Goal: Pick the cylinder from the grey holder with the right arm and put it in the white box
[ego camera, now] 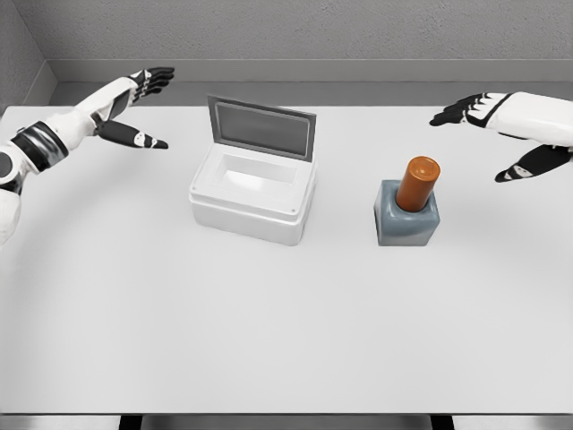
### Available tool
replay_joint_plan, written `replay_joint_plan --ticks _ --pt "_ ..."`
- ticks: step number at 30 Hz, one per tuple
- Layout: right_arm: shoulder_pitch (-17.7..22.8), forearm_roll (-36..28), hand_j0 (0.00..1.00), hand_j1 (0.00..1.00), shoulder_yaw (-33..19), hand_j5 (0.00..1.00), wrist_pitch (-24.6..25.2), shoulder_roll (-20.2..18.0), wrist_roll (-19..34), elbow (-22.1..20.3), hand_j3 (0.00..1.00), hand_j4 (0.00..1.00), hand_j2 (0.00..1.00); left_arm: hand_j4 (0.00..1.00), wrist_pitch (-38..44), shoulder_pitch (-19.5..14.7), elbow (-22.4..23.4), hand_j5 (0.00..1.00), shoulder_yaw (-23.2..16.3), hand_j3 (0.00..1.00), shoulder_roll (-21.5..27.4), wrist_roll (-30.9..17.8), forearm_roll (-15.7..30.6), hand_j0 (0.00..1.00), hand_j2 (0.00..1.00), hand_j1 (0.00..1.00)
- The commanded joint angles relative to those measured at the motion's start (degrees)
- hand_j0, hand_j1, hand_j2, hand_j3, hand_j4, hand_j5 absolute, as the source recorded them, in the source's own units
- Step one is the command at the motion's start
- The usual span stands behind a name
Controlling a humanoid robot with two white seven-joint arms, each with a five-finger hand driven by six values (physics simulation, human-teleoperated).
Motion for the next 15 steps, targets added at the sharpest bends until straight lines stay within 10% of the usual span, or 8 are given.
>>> replay_joint_plan --ticks 1,11,15 --pt "0.0 -0.6 1.00 1.00 0.0 1.00 0.2 0.3 0.0 -0.1 1.00 1.00 1.00 1.00 0.1 0.0 -0.1 1.00 0.3 1.00 -0.1 0.0 -3.3 1.00 1.00 1.00" --pt "-2.5 1.3 1.00 1.00 4.4 1.00 0.2 3.9 0.0 -0.6 1.00 1.00 1.00 1.00 0.5 -0.1 -0.3 1.00 0.1 1.00 -0.2 0.0 -6.6 1.00 1.00 1.00" --pt "-6.9 4.6 1.00 1.00 5.9 1.00 0.2 -3.0 0.0 -3.6 1.00 1.00 1.00 1.00 0.6 -0.1 -0.3 1.00 0.0 1.00 -0.2 0.0 -6.7 1.00 1.00 1.00"
